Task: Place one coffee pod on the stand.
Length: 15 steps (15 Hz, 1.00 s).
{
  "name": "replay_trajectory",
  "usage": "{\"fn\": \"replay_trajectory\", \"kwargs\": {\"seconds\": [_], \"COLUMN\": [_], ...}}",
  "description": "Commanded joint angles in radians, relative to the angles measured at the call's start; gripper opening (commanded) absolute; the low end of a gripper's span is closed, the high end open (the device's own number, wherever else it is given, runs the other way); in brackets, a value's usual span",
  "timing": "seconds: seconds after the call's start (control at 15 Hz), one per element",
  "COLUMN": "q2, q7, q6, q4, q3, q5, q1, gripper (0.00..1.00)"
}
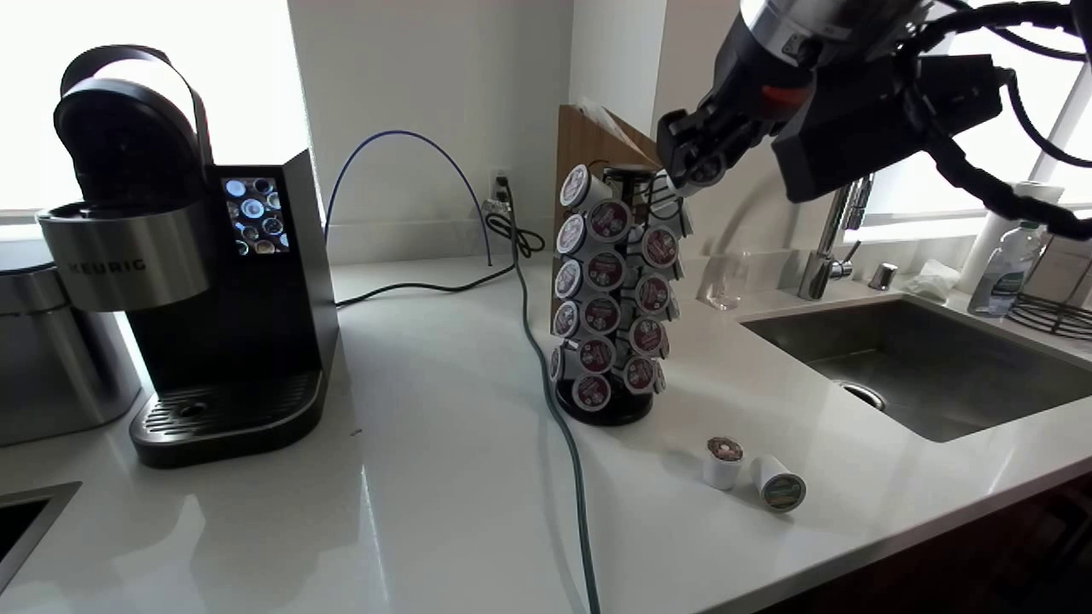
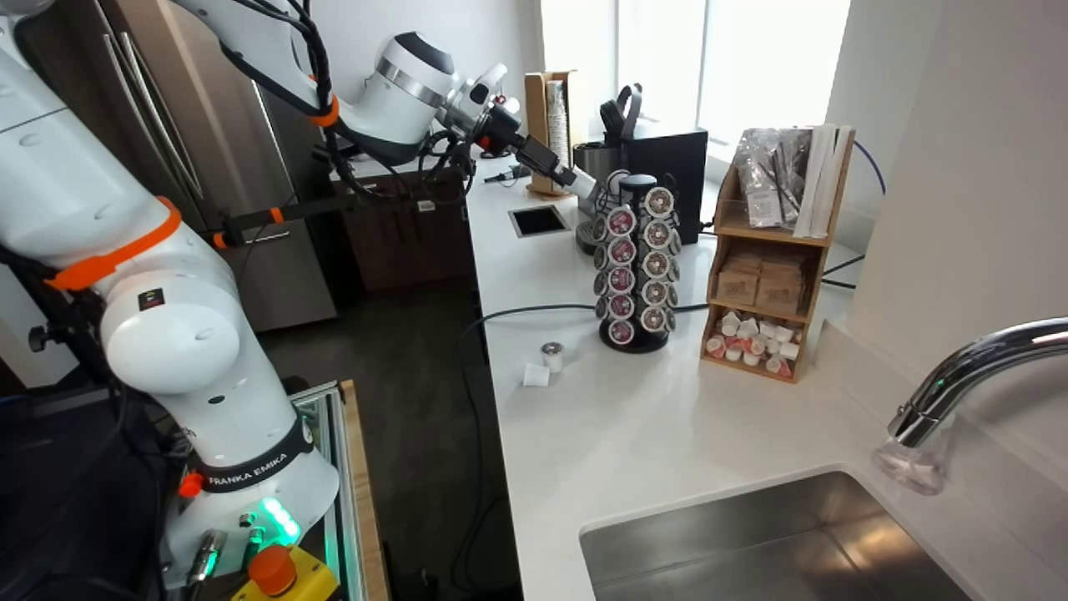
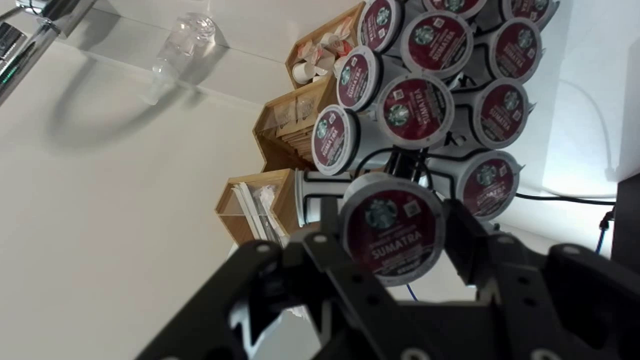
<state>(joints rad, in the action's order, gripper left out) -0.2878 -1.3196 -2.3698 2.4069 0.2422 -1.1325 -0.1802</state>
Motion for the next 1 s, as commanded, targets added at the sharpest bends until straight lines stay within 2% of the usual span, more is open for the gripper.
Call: {"fn": "replay_trajectory", "kwargs": {"seconds": [0.0,0.07,0.4,0.93], "q2": [0.0,0.0,0.01,0.008], "q7": [0.003,0.003,-0.022,-0.053], "q6": [0.001,0.001,-0.091,-0.152], "q4": [0.002,0.002,0.01,0.03], "q3": [-0.001,-0.002,-0.013,-0.026], "q5": [-0.001,-0.002,-0.036,-0.108], "q1": [-0.002,-0.001,0.005,0.027], "gripper": [0.54,0.29,0.29,0.29]}}
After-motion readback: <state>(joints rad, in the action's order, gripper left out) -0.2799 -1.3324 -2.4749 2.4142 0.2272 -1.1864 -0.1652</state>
